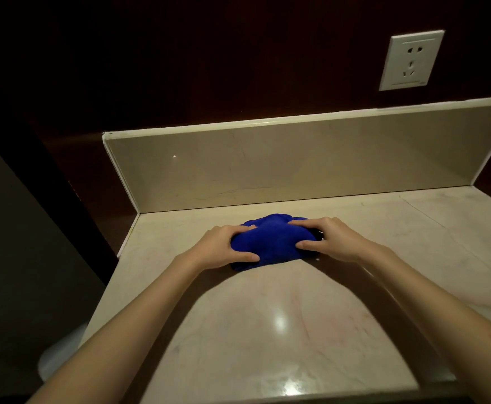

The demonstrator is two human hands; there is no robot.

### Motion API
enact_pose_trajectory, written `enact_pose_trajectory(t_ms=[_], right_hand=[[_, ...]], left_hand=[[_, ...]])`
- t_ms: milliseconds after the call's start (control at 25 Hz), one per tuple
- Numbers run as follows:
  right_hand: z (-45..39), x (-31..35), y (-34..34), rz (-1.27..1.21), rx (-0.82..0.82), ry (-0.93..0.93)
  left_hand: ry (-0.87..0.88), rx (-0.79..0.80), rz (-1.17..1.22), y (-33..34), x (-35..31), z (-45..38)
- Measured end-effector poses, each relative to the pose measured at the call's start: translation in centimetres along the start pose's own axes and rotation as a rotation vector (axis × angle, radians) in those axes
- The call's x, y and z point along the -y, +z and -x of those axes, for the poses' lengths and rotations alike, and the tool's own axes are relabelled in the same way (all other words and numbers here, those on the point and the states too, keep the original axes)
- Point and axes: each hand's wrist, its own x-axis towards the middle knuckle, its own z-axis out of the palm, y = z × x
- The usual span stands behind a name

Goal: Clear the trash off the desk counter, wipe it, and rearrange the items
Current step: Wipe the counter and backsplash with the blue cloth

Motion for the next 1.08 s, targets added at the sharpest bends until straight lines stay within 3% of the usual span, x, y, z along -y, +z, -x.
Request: enact_pose_trajectory(t_ms=[520, 840, 1080], right_hand=[[13.6, -0.5, -1.5, 0.0, 0.089, -0.101], [20.6, -2.0, -1.5, 0.049, 0.046, -0.193], [21.3, -2.9, -1.1, 0.046, 0.005, -0.233]], left_hand=[[0.053, 0.02, 0.095, 5.9, -7.5, 9.6], [0.067, -0.012, 0.082, 9.1, -11.1, 13.3], [0.064, -0.051, 0.088, 10.1, -11.2, 13.0]])
